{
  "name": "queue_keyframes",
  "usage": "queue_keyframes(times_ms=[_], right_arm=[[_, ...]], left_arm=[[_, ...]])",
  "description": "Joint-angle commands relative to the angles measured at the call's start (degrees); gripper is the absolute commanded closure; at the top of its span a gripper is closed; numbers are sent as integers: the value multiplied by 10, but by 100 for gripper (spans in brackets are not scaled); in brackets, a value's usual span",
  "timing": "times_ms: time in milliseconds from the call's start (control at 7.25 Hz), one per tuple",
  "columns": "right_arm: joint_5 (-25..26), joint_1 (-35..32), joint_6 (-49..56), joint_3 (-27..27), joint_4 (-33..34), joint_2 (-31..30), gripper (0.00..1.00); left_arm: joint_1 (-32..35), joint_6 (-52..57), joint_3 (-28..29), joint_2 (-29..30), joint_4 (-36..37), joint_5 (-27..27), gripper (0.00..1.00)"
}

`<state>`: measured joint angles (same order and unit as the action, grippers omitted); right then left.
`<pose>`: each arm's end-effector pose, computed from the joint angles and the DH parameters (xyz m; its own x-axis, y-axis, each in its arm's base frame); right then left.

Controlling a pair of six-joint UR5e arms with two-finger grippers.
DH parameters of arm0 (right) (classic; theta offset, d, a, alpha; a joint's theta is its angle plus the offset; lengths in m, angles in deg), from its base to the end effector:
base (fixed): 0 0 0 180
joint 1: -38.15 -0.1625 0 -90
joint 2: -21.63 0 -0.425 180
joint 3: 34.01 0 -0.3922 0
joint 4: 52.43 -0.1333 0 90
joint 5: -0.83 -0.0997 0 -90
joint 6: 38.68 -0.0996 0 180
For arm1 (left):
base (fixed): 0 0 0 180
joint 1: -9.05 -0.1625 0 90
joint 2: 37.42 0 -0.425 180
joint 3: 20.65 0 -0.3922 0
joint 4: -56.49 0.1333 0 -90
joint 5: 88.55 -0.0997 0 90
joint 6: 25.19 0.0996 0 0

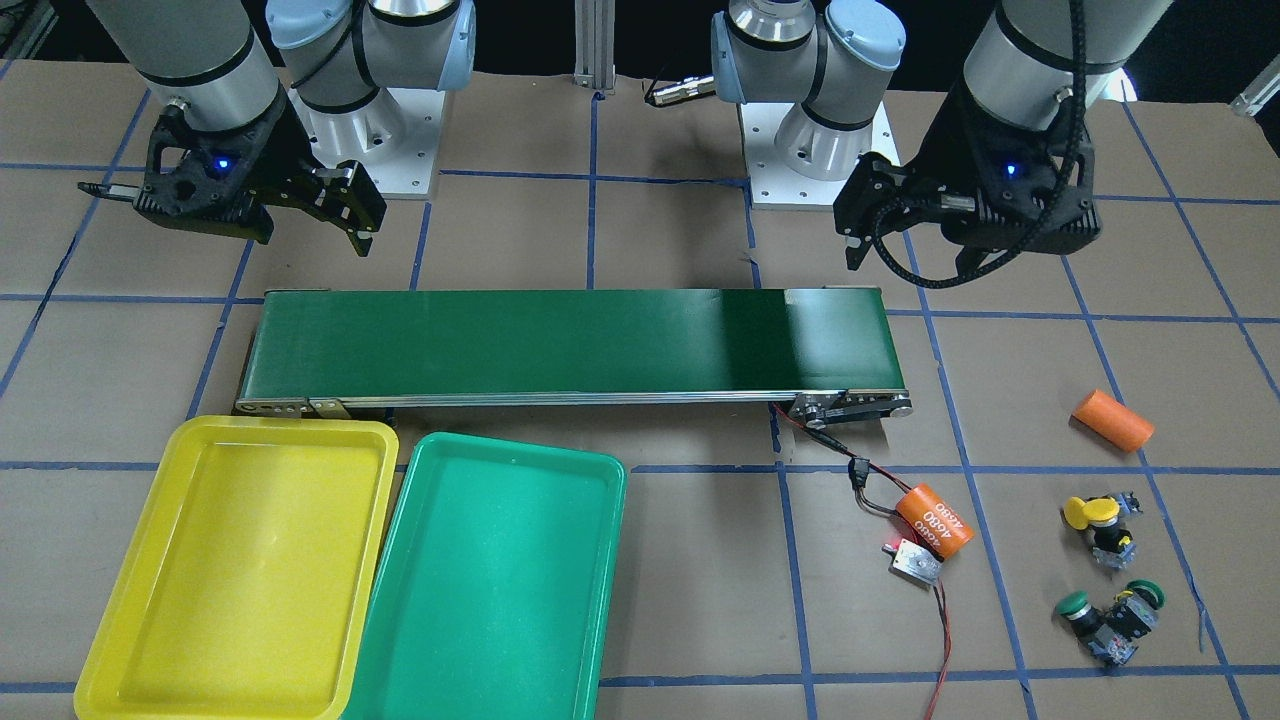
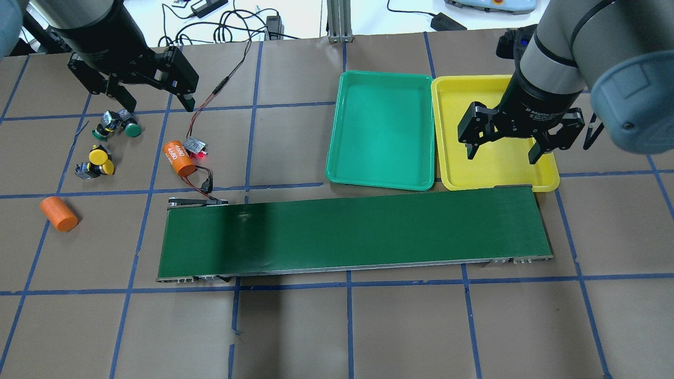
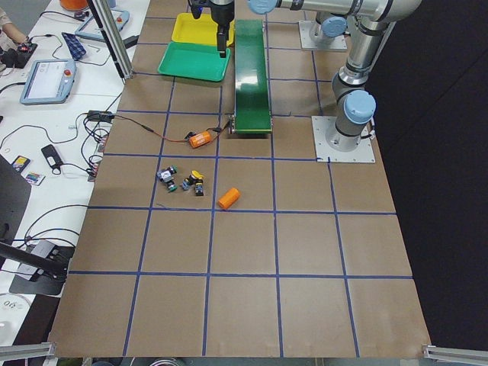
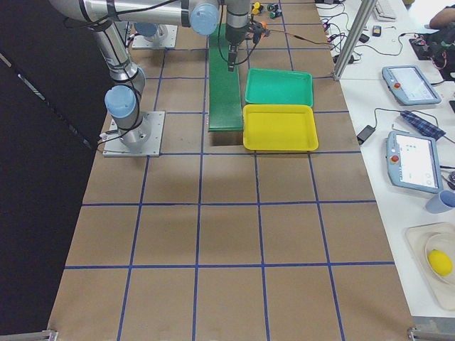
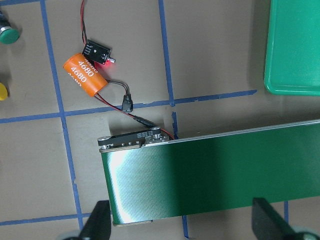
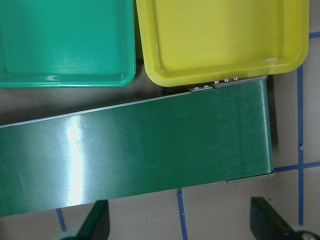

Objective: Sort buttons by color to trays
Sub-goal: 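Move the left gripper down toward the orange cylinder near the buttons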

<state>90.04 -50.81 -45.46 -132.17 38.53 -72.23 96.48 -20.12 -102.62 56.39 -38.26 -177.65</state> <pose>0.1264 -0.4586 0.4519 -0.9906 0.1367 -0.0068 0.1360 0.9889 0.0595 -0.1115 -0.5237 0.5149 -0.9989 0.0435 0.0165 0.0436 0.9990 0.0078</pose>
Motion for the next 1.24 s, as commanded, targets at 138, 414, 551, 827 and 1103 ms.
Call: queue_keyframes(times_ms=[138, 414, 551, 827, 1103], right_arm=[[-7, -2, 5, -5, 5, 3, 0], [-3, -2, 5, -5, 4, -7, 0], [-3, 4, 5, -1, 7, -7, 0], [-13, 11, 3, -4, 4, -6, 0], [-13, 18, 8, -3, 4, -7, 0]], left_arm=[[-2, -25, -2, 25, 18, 1, 0], [-46, -22, -5, 99, 140, -3, 0], [-72, -17, -15, 142, 181, -1, 0], [-123, 29, -38, 203, 305, -1, 0], [-134, -44, -91, 236, 352, -6, 0]])
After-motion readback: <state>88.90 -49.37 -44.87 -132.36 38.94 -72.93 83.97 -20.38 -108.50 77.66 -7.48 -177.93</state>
